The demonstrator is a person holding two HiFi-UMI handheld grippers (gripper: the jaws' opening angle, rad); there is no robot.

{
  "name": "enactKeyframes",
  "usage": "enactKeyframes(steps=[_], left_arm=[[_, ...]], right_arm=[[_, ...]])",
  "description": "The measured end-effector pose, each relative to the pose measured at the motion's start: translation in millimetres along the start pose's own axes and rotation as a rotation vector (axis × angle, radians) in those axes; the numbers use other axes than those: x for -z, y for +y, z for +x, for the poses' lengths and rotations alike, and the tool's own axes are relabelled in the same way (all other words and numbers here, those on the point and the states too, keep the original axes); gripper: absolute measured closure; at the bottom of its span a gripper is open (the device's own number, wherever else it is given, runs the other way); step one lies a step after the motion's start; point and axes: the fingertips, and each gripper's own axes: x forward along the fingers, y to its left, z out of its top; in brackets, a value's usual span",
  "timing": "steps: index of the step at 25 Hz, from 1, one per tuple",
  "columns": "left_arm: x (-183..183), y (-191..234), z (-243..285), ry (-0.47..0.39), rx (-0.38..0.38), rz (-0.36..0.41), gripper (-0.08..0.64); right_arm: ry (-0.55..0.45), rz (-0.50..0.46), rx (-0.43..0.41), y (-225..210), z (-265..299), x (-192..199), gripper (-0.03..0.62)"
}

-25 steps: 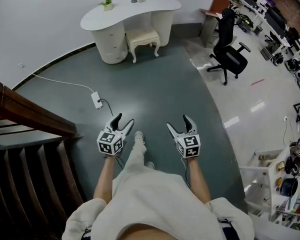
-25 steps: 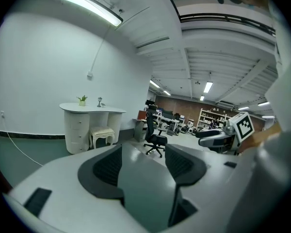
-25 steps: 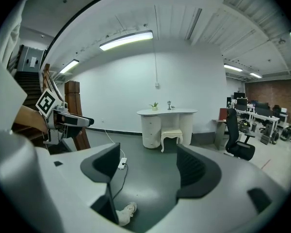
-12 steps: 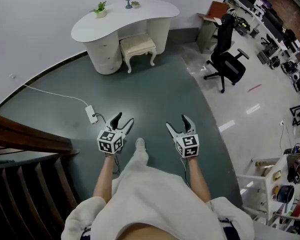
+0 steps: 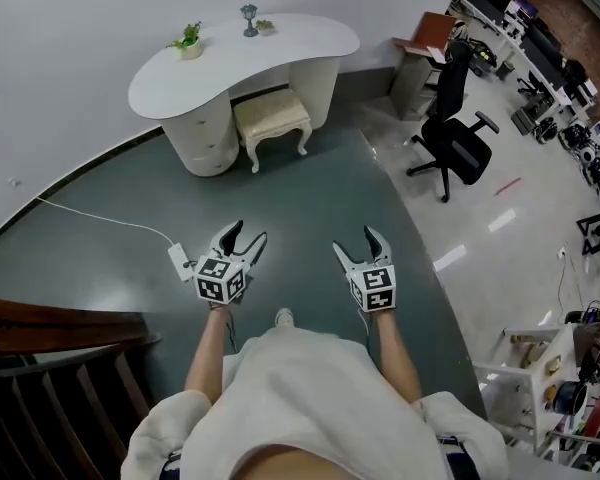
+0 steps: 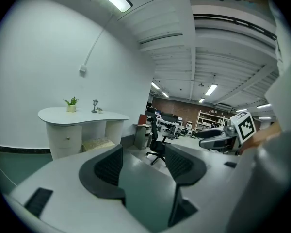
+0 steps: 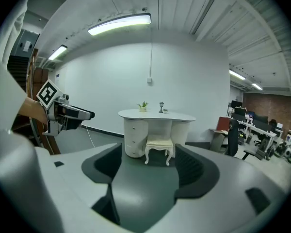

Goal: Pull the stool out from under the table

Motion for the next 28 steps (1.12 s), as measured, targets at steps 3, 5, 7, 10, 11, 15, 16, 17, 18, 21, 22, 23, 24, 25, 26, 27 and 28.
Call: enactKeyframes(steps=[3,5,7,10,11,15,16,17,18,21,22,23,24,25,26,27,28], left_arm=[[-8.3,16.2,21.4,0.016,0.011,0.005,0.304],[-12.2,24.1,35.1,0.024,0.017,0.008,0.304],[-13.4,32.4,48.0,0.033,0.021,0.007,0.304],[-13.1,47.8,69.0,0.051,0.025,0.0,0.304],[-13.2,52.0,77.7,0.055,0.027,-0.002,0.304],[-19.6,62.9,116.1,0.067,0.035,-0.002,0.304],[-23.4,65.6,126.3,0.069,0.037,0.002,0.304],[-28.2,69.1,137.1,0.07,0.037,0.006,0.304],[-33.5,73.4,148.2,0.07,0.037,0.007,0.304],[-51.1,87.9,182.9,0.069,0.028,-0.006,0.304],[-58.2,92.0,195.8,0.07,0.025,-0.006,0.304],[-65.4,95.0,209.1,0.071,0.023,-0.003,0.304],[-72.5,97.3,221.9,0.073,0.02,-0.001,0.304],[-79.3,99.6,234.6,0.075,0.017,-0.001,0.304],[-86.1,102.2,247.3,0.076,0.014,-0.002,0.304],[-92.9,105.1,260.3,0.076,0.011,-0.003,0.304],[-99.3,108.2,273.3,0.076,0.009,-0.004,0.304]], right_arm=[[0.006,0.005,0.003,-7.3,23.2,-5.8,0.264],[0.016,0.007,0.002,-13.2,36.9,-5.6,0.262],[0.028,0.012,0.002,-19.0,49.8,-4.0,0.262],[0.041,0.018,0.003,-28.2,70.9,-2.3,0.262],[0.046,0.018,0.005,-32.9,78.0,-1.4,0.262],[0.058,0.03,0.009,-59.3,106.1,0.6,0.262],[0.056,0.034,0.01,-66.9,113.6,-0.9,0.262],[0.054,0.038,0.01,-74.8,122.2,-3.1,0.262],[0.053,0.041,0.009,-83.1,131.7,-5.7,0.262],[0.048,0.047,0.002,-110.7,162.6,-17.3,0.262],[0.044,0.048,0.0,-121.6,172.7,-23.1,0.262],[0.039,0.049,-0.002,-133.2,182.1,-28.8,0.262],[0.036,0.051,-0.004,-144.8,191.0,-33.8,0.262],[0.036,0.053,-0.006,-156.4,199.7,-38.2,0.262],[0.037,0.053,-0.008,-167.9,208.6,-42.7,0.262],[0.036,0.054,-0.011,-179.1,217.7,-47.4,0.262],[0.034,0.054,-0.014,-190.0,227.0,-52.1,0.262]])
